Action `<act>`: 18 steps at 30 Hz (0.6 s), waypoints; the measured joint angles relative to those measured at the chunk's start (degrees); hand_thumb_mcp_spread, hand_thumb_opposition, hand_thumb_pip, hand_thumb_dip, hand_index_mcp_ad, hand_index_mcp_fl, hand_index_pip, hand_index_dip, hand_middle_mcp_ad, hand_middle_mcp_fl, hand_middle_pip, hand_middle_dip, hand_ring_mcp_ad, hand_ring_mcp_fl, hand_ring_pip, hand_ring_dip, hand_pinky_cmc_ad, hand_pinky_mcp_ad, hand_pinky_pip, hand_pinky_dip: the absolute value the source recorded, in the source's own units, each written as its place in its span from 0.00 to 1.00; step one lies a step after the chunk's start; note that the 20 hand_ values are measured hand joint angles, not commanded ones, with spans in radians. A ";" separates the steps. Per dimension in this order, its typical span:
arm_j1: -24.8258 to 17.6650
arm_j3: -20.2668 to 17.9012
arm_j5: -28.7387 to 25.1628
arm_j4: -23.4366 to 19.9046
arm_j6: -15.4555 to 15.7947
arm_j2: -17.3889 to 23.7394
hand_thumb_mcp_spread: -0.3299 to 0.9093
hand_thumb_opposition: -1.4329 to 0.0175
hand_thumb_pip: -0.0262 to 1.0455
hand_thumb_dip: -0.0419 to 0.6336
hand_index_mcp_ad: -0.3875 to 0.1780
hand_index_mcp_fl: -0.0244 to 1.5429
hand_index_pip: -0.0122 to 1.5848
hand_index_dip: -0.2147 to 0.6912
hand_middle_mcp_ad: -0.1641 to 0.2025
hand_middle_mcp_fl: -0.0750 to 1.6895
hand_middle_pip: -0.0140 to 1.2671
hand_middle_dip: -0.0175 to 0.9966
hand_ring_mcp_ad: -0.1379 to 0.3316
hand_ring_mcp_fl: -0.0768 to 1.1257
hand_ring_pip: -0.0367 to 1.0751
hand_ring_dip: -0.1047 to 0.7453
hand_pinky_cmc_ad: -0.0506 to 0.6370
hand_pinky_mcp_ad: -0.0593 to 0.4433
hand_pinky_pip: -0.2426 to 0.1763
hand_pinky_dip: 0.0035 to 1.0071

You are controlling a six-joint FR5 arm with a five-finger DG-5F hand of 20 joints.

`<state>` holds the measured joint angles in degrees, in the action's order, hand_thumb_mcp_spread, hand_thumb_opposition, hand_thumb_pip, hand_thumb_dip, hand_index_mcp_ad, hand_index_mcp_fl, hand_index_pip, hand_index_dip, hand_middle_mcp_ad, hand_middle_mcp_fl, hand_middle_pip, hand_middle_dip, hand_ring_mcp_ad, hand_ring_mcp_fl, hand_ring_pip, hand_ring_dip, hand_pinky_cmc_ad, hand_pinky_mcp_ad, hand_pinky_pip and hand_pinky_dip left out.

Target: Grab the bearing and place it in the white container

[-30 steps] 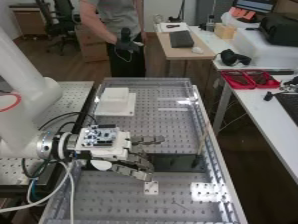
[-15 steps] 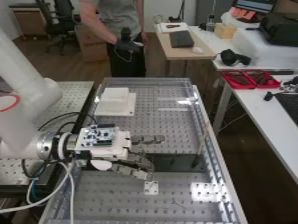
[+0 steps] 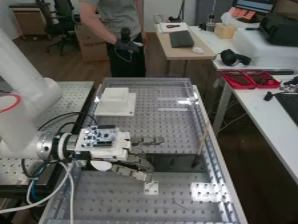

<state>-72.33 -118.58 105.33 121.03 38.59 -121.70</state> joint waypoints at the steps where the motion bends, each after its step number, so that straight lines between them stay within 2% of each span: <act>1: -0.02 -0.11 -0.07 -0.24 0.01 0.01 0.66 0.37 0.84 0.57 0.44 0.02 0.19 0.02 0.59 0.17 0.90 0.61 0.47 0.07 0.65 0.66 0.53 0.55 0.37 0.28; 6: -0.15 -0.77 -0.40 -2.15 -0.30 0.04 0.66 0.37 0.83 0.57 0.44 0.02 0.19 0.02 0.59 0.18 0.90 0.60 0.46 0.07 0.65 0.65 0.53 0.55 0.37 0.29; 9: -0.24 -1.15 -0.70 -3.45 -0.61 0.02 0.65 0.37 0.80 0.57 0.44 0.02 0.19 0.02 0.59 0.21 0.90 0.60 0.47 0.07 0.65 0.65 0.53 0.55 0.37 0.29; 13: -0.36 -1.47 -1.06 -4.43 -1.03 -0.02 0.65 0.38 0.76 0.57 0.44 0.02 0.19 0.02 0.59 0.27 0.88 0.60 0.46 0.12 0.65 0.65 0.53 0.55 0.37 0.26; 18: -0.47 -1.58 -1.29 -4.80 -1.39 0.14 0.65 0.38 0.73 0.58 0.43 0.02 0.19 0.02 0.59 0.28 0.88 0.60 0.47 0.16 0.65 0.66 0.55 0.55 0.43 0.23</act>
<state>-72.80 -120.17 104.03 116.23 37.20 -121.55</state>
